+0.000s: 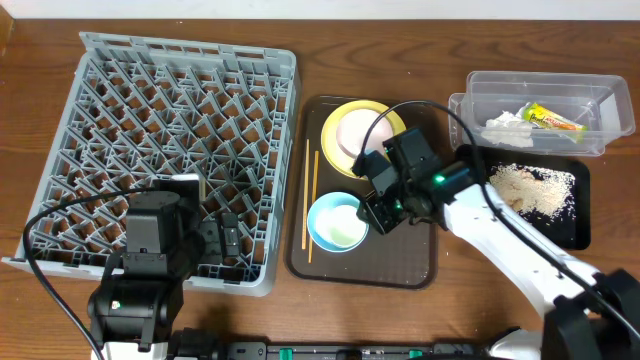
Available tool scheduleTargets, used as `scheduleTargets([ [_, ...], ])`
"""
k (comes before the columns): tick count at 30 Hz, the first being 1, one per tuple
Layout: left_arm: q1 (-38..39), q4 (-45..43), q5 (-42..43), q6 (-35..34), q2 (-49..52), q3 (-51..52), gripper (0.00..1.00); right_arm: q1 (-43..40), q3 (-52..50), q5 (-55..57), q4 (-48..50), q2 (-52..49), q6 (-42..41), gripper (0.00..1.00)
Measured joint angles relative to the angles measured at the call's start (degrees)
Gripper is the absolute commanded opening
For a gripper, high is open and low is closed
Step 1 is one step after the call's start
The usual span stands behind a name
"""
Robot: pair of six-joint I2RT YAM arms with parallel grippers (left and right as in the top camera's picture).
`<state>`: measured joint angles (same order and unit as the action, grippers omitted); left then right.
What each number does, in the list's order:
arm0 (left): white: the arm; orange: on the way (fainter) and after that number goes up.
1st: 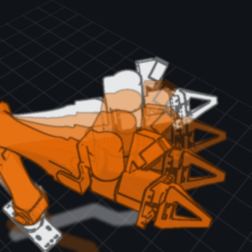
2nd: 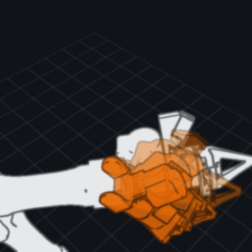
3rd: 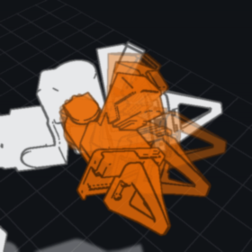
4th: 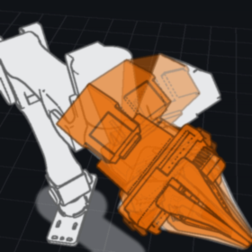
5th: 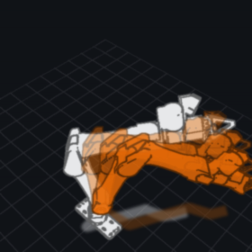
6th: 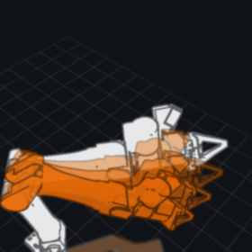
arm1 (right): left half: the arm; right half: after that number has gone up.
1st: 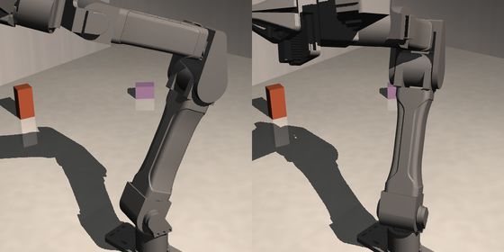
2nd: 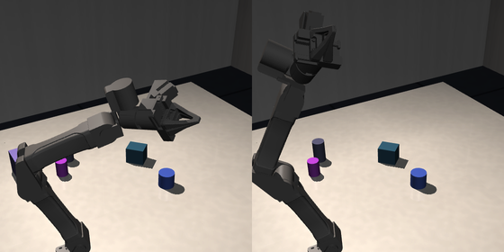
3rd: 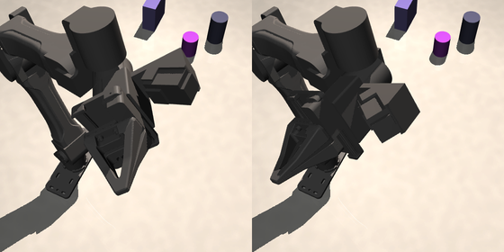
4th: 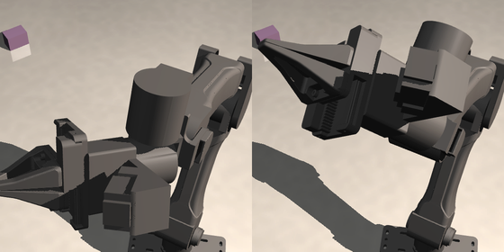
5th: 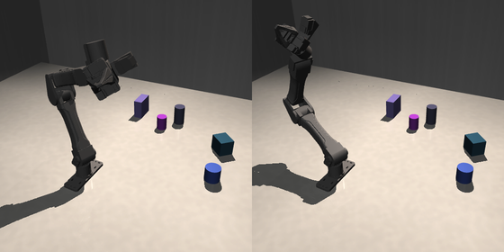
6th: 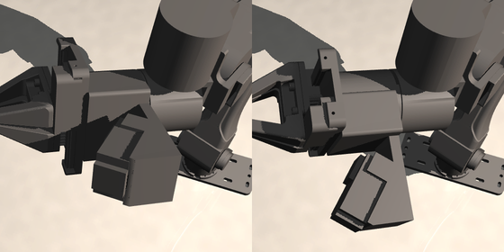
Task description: Sort waste into correct bins and load items into the dishwasher
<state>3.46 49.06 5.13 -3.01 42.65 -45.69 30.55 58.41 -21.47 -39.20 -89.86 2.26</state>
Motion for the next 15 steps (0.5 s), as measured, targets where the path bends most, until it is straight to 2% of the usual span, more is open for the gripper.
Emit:
scheduleTargets([
  [3,0.0,0.02,0.0,0.02,0.0,0.0,0.98,0.02,0.0,-0.2,0.0,-1.44,-0.31,0.23],
  [6,0.0,0.02,0.0,0.02,0.0,0.0,0.98,0.09,0.0,-0.39,0.17,-3.65,-1.29,0.14],
  [8,0.0,0.04,0.0,0.02,0.0,0.0,0.98,0.22,0.0,-0.44,0.44,-4.83,-1.99,0.12],
  [11,0.0,0.04,0.0,0.02,0.0,0.0,0.98,0.52,0.0,-0.42,1.66,-5.57,-3.04,0.01],
  [15,0.0,0.04,0.0,0.02,0.0,0.0,0.98,0.52,0.04,-0.59,2.43,-5.27,-3.76,0.01],
])
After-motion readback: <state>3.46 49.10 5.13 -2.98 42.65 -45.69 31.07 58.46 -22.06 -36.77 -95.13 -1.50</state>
